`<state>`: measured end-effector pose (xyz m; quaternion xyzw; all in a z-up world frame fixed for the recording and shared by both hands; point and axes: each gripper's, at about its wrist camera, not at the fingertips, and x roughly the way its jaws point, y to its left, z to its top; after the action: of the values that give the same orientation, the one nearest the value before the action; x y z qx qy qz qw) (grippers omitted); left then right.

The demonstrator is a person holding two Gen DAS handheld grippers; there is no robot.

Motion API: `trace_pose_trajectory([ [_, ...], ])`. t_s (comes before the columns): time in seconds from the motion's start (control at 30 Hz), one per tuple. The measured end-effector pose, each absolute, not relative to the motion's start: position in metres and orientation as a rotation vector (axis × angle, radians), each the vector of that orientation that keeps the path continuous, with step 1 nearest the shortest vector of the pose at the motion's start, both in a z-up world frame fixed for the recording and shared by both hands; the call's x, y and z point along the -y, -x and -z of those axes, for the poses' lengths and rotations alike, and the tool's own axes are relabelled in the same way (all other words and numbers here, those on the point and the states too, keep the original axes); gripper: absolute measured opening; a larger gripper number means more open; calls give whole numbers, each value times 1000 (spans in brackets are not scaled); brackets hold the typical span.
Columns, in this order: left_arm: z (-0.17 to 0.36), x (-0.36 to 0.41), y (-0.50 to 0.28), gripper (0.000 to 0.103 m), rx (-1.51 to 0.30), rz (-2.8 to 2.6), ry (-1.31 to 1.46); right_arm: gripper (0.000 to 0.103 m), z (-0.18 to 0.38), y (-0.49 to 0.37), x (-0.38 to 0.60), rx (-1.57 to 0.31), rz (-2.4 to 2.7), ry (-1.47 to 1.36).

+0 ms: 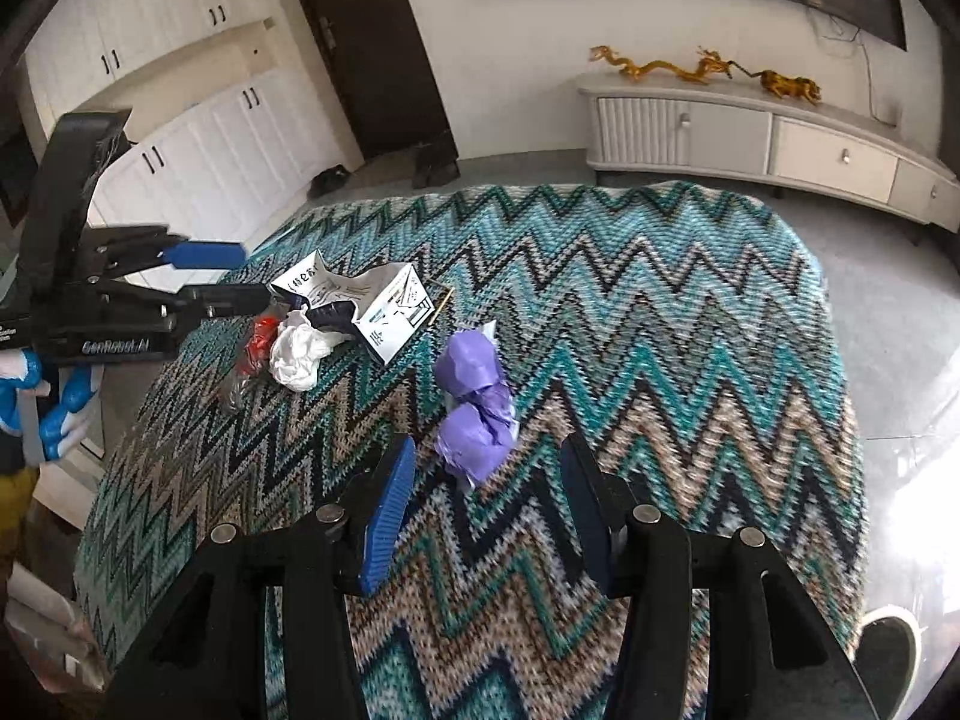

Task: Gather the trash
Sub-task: 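Grasp the purple bag with the right gripper while the left grasps the white printed carton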

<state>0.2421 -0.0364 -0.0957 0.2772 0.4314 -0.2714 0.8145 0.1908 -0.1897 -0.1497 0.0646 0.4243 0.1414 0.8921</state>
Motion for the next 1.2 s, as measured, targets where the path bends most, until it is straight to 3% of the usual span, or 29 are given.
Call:
trace_pose_trajectory([
  [0.87, 163, 92, -307, 59, -1032, 711, -786, 48, 172, -248, 165, -958, -355, -164],
  [0.97, 161, 91, -308, 53, -1028, 711, -765, 35, 174, -248, 170, -961, -358, -168],
  [1.07, 156, 90, -309, 37, -1022, 703, -757, 33, 175, -243, 173, -950, -363, -179],
  [1.2, 139, 92, -304, 37, -987, 691, -706, 33, 172, -231, 182, -925, -363, -207],
])
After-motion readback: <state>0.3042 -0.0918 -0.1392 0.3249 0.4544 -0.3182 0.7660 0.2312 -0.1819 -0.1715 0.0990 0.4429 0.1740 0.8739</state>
